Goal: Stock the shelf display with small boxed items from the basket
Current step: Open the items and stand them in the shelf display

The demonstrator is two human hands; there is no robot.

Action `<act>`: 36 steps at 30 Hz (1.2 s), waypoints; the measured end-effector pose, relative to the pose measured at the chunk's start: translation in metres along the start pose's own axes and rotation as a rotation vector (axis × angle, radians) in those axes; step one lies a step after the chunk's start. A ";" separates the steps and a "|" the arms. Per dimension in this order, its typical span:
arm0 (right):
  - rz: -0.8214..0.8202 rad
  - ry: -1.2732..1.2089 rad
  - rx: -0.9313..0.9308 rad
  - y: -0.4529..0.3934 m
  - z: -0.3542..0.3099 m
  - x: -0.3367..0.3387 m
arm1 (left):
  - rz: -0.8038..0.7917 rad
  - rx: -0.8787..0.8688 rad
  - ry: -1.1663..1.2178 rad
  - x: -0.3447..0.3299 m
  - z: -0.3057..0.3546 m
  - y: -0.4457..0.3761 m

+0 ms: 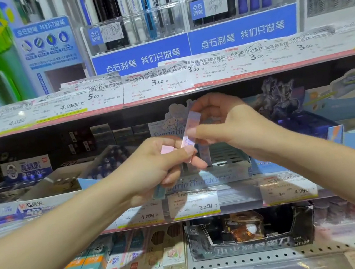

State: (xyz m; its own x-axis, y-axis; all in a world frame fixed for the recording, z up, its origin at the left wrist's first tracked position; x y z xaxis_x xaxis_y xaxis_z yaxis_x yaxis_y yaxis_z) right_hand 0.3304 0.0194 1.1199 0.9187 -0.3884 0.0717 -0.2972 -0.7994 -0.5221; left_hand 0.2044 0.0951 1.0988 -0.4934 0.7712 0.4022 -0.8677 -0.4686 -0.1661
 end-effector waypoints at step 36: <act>-0.132 0.641 0.197 0.003 0.027 0.017 | -0.074 -0.197 -1.285 0.041 -0.011 -0.020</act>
State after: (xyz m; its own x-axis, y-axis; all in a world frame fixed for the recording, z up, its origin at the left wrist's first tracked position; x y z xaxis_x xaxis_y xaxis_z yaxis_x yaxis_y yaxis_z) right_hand 0.3518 0.0230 1.0970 0.5906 -0.5362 0.6030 -0.0842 -0.7842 -0.6148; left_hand 0.2002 0.1408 1.1092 -0.1294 -0.2208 0.9667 -0.9385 -0.2874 -0.1913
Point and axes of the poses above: each hand's wrist, its own y-axis away from the middle knuckle, its own x-axis out of the back of the hand, z = x × y, the point moved 3 cm from there along -y, towards the middle knuckle, and after that the axes turned 8 degrees about -y, right-handed, at the moved point
